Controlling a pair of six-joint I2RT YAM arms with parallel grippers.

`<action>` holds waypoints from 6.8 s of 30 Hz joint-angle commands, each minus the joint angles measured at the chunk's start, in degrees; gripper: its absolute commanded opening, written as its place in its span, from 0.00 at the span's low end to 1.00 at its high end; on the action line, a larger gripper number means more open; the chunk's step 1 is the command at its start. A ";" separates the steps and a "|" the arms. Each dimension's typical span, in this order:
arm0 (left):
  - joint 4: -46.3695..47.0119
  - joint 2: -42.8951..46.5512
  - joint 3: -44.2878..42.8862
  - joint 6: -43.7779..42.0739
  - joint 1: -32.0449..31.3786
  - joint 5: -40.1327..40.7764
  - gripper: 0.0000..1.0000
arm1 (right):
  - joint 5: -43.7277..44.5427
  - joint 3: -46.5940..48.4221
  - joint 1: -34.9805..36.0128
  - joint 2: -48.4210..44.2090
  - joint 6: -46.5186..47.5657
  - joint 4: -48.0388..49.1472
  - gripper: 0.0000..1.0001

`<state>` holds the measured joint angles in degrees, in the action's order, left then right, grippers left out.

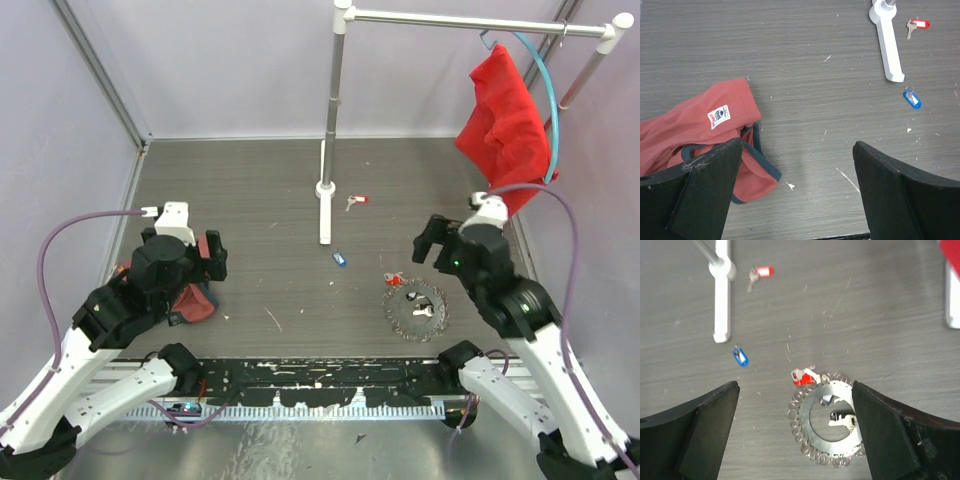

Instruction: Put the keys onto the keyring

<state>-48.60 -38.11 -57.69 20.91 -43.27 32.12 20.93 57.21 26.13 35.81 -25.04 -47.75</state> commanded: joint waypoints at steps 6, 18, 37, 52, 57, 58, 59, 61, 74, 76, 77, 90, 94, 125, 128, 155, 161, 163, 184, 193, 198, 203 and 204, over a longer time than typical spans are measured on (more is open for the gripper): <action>-2.82 -0.66 1.73 -1.48 0.07 -5.38 0.98 | -7.84 -4.88 -0.63 17.63 -9.35 3.02 1.00; -4.28 -0.17 4.56 -1.45 0.04 -8.64 0.98 | -16.06 -15.36 0.04 19.92 -10.20 2.92 0.69; -4.18 1.85 5.22 -1.78 0.03 -9.01 0.98 | 4.03 -18.92 27.83 35.19 -31.50 -2.02 0.71; -4.12 1.30 5.16 -2.10 0.06 -8.48 0.98 | 1.29 -21.47 28.23 36.18 -26.10 7.27 0.27; -4.06 1.49 5.23 -2.19 0.02 -7.95 0.98 | 0.98 -17.08 30.81 39.04 -23.93 9.96 0.17; -4.05 1.46 5.29 -2.19 0.05 -7.95 0.98 | 0.31 -16.13 31.78 39.66 -23.96 11.21 0.17; -4.07 1.39 5.26 -2.19 0.05 -7.93 0.98 | -0.34 -15.11 32.95 40.95 -24.07 12.41 0.16; -4.06 1.32 5.31 -2.19 0.03 -7.95 0.98 | -1.80 -12.72 35.28 43.86 -24.38 15.08 0.16; -3.40 1.00 5.05 -1.64 0.09 -7.54 0.98 | -5.29 4.05 43.48 56.96 -18.63 28.31 0.33; -2.31 0.90 4.54 0.13 0.12 -7.81 0.98 | -3.97 3.45 43.48 54.46 -18.02 29.00 0.44; -1.31 0.81 3.98 1.25 0.09 -8.31 0.98 | -3.07 2.93 43.48 52.91 -17.87 28.96 0.50; 10.80 -11.28 -14.43 9.87 0.05 -14.27 0.98 | 1.65 -7.43 35.87 34.78 -15.31 22.73 0.72; 11.36 -15.86 -17.48 10.66 0.08 -9.91 0.98 | -2.88 -10.21 35.21 32.62 -15.85 23.89 0.69; 23.62 -22.99 -8.77 15.97 0.66 -13.31 0.98 | -1.65 -7.65 47.35 46.40 -27.59 22.72 0.33; 22.22 -23.32 -9.70 15.09 0.73 -11.54 0.98 | -1.40 -6.19 47.32 48.65 -27.74 21.97 0.33; 24.24 -22.22 -6.41 14.50 1.55 -13.45 0.98 | -2.81 -4.03 47.35 54.77 -29.13 18.84 0.32; 23.48 -22.58 -6.72 14.53 1.63 -13.85 0.98 | -2.18 -4.76 47.35 54.35 -29.67 18.71 0.26; 23.37 -22.26 -6.64 14.52 1.74 -13.60 0.98 | -1.78 -4.89 47.33 53.92 -29.84 18.76 0.22; 24.44 -19.88 -4.27 14.29 1.81 -15.26 0.98 | 0.72 -4.20 47.35 51.70 -30.10 17.90 0.13; 24.43 -19.96 -3.85 13.68 1.84 -15.07 0.98 | -0.61 -3.95 47.34 53.75 -29.80 18.42 0.23; 24.34 -20.47 -4.15 13.63 1.84 -15.53 0.98 | 0.03 -3.94 47.30 53.18 -29.86 18.24 0.27; 24.59 -20.59 -4.13 13.55 1.79 -15.84 0.98 | 0.83 -3.80 47.32 53.15 -30.59 17.51 0.36; 24.65 -20.54 -4.13 13.55 1.86 -15.92 0.98 | 1.12 -3.89 47.30 52.90 -30.86 17.29 0.38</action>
<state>-25.74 -58.67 -62.46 34.98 -41.65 16.84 19.53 51.29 73.19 89.76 -54.43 -30.04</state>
